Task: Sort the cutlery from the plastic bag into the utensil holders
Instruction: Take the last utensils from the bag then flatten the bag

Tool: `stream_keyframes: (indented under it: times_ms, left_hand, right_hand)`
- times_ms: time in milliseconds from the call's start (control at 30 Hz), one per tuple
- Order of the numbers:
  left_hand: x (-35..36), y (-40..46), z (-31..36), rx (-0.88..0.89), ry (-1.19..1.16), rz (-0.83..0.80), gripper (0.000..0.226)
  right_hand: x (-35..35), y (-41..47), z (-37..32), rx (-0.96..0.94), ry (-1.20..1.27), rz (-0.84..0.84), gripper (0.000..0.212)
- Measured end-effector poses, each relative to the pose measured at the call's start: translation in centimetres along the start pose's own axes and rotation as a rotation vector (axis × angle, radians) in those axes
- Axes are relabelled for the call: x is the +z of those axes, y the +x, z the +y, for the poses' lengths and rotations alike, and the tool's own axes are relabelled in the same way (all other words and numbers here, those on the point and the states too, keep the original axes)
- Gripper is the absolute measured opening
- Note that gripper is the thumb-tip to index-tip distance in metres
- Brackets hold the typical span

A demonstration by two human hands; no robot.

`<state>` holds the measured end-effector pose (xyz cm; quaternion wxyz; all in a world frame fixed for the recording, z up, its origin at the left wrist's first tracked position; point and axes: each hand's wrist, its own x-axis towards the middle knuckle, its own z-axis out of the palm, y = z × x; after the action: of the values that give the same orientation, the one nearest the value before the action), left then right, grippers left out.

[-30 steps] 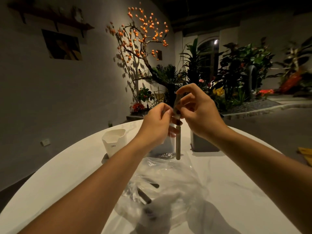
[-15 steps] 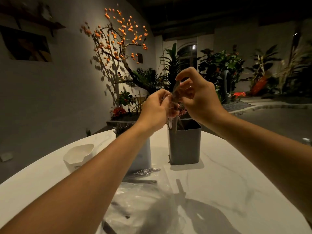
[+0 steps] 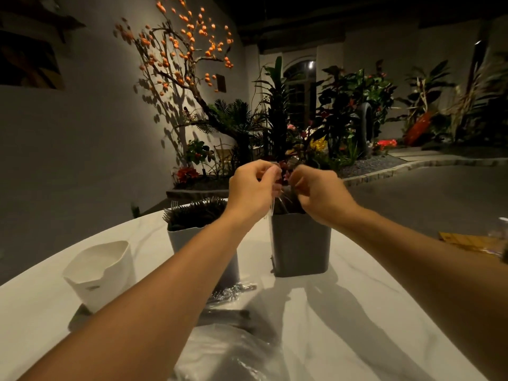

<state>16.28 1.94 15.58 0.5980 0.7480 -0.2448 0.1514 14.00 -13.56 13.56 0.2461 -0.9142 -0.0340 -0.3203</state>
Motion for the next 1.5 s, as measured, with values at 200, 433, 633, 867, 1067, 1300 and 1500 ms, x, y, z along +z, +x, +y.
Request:
stream_keyframes:
  times_ms: [200, 433, 633, 867, 1067, 1300, 1500]
  left_hand:
    - [-2.3, -1.3, 0.2, -0.033, -0.058, -0.057, 0.019]
    - [-5.9, -2.5, 1.4, -0.035, -0.070, -0.006, 0.025]
    - [-9.8, -4.3, 0.4, -0.009, 0.067, -0.061, 0.040]
    - [-16.1, -6.7, -0.9, 0.081, 0.232, -0.108, 0.030]
    - [-21.9, -8.1, -1.6, 0.129, 0.460, -0.052, 0.024]
    - [-27.5, -8.2, -3.9, -0.034, 0.268, 0.204, 0.019]
    - [-29.5, -8.2, -7.2, -0.231, 0.204, 0.188, 0.030]
  right_hand:
    - [0.5, 0.3, -3.4, -0.061, 0.048, 0.016, 0.022]
    - [0.3, -0.2, -8.1, -0.104, 0.293, 0.133, 0.022]
    - [0.6, -1.0, -11.5, -0.136, 0.404, -0.084, 0.013]
    - [3.0, -1.8, -16.8, -0.146, 0.563, -0.243, 0.015]
    - [6.5, -1.8, -21.4, -0.276, 0.396, -0.178, 0.019]
    - [11.6, -0.7, -25.2, -0.476, 0.233, 0.085, 0.005]
    - [17.0, -0.1, -27.1, -0.485, 0.130, 0.015, 0.003]
